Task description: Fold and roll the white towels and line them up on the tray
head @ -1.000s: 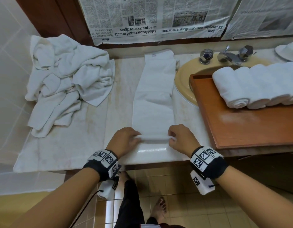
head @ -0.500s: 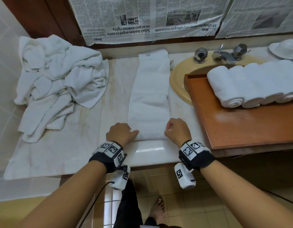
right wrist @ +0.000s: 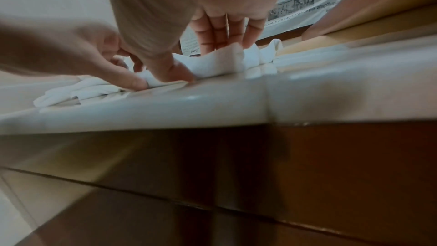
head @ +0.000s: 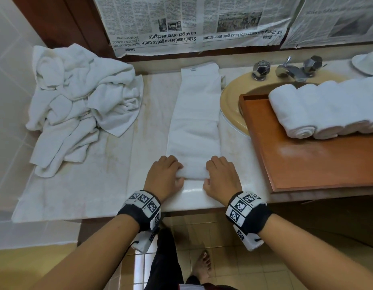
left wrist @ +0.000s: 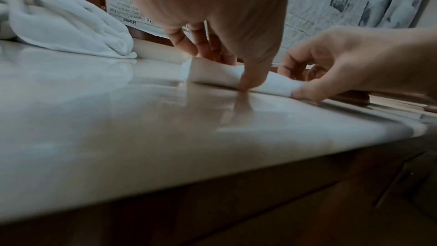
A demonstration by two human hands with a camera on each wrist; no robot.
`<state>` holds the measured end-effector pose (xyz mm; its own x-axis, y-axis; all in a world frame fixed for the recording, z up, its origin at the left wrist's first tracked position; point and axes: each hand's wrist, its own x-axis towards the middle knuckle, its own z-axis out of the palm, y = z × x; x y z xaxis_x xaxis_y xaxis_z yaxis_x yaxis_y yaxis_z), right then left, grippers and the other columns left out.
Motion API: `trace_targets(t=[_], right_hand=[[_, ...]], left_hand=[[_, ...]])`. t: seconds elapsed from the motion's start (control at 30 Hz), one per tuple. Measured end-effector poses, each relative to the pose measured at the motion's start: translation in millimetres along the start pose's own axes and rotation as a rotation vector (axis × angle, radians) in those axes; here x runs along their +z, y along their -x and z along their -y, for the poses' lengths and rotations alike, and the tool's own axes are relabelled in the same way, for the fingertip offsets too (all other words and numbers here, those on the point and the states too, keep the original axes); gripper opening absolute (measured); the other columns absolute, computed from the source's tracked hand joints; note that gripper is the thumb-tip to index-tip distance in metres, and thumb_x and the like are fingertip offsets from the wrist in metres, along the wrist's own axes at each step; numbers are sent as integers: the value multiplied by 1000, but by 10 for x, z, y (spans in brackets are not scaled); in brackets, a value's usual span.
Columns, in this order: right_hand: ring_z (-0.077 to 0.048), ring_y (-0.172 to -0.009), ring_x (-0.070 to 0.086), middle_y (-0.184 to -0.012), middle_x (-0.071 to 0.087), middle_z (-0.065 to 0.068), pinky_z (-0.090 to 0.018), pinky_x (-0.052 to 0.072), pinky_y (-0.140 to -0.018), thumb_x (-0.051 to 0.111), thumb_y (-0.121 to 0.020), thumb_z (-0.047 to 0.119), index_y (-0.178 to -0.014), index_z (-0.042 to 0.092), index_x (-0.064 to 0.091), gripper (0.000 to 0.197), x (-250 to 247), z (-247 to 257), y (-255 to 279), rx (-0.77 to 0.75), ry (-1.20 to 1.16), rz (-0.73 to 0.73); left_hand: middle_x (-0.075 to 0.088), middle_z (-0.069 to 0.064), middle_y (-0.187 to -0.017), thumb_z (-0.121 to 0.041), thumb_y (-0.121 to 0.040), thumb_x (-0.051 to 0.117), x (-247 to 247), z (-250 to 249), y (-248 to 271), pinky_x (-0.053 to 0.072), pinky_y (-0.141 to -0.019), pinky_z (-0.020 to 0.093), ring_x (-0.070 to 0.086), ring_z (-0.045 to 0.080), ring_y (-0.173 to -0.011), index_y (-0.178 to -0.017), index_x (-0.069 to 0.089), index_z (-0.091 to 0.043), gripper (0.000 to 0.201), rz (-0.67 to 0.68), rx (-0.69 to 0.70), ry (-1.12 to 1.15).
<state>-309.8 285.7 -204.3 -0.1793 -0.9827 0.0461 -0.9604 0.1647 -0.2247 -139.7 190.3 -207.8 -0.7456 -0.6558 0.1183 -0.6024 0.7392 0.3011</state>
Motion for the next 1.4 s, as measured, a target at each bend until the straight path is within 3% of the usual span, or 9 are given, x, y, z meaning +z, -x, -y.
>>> trace_targets(t=[0.13, 0.3, 0.47, 0.7, 0.83, 0.97, 1.07, 1.23, 1.4], right_hand=[[-26, -69, 57, -75, 57, -5, -33, 45, -59, 80, -52, 8, -74, 9, 61, 29, -14, -79, -8, -63, -32, -3], [-19, -93, 50, -99, 59, -5, -26, 37, -78, 62, -85, 17, -103, 7, 64, 21, -104, -202, -60, 42, -294, 122], [-19, -85, 61, -91, 67, -3, -27, 50, -76, 70, -81, 14, -94, 11, 70, 13, -246, -263, -16, 258, -598, 249], [-21, -86, 61, -88, 65, -3, -31, 52, -76, 70, -78, 12, -80, 14, 66, 5, -267, -223, -65, 471, -612, 191], [-21, -106, 40, -106, 48, 0, -34, 42, -90, 63, -82, 19, -92, 17, 64, 9, -197, -90, -45, 442, -326, 45], [-24, -95, 44, -98, 51, -3, -31, 34, -75, 59, -79, 3, -89, 15, 60, 16, -134, 56, 3, 206, -148, -60], [-28, -81, 50, -84, 53, -5, -31, 31, -64, 65, -64, -6, -79, 13, 60, 24, -72, 148, 60, 123, -72, -81], [-25, -75, 51, -84, 54, -2, -31, 30, -60, 74, -55, 16, -84, 16, 57, 34, -42, 168, 87, 65, 64, -61], [-25, -68, 49, -78, 52, -3, -33, 32, -57, 72, -48, -1, -82, 15, 56, 41, -46, 137, 23, 44, 125, -69]], left_hand=[[67, 4, -83, -13, -56, 83, -3, 22, -53, 47, -58, 34, 63, 30, -71, -84, 73, -9, 30, -10, 0, -22], [67, -5, -107, -35, -84, 71, -118, 60, -93, 37, -84, 24, 57, 17, -103, -109, 71, -19, 30, 69, -229, 177], [69, -5, -110, -29, -89, 64, -183, 35, -122, 36, -79, 22, 59, 15, -104, -107, 71, -24, 20, 186, -418, 313], [66, 1, -113, -31, -91, 62, -134, -79, -197, 42, -85, 27, 58, 21, -106, -107, 68, -20, 21, 217, -510, 263], [58, 1, -109, -25, -89, 63, -94, -153, -192, 44, -86, 33, 52, 22, -103, -106, 64, -18, 19, 80, -404, 150], [59, 4, -95, -3, -81, 64, 12, -234, -99, 45, -65, 35, 55, 27, -85, -91, 66, -13, 15, -26, -131, 17], [62, 8, -92, 0, -75, 68, 52, -260, 15, 46, -59, 33, 58, 29, -78, -91, 66, -7, 18, -79, -92, 74], [61, 8, -96, -15, -62, 81, 24, -189, 92, 50, -64, 36, 58, 28, -79, -98, 64, -7, 41, 39, -33, 101], [63, 6, -85, -7, -52, 82, -21, -127, -16, 48, -55, 34, 60, 28, -69, -90, 66, -9, 41, 77, 17, 52]])
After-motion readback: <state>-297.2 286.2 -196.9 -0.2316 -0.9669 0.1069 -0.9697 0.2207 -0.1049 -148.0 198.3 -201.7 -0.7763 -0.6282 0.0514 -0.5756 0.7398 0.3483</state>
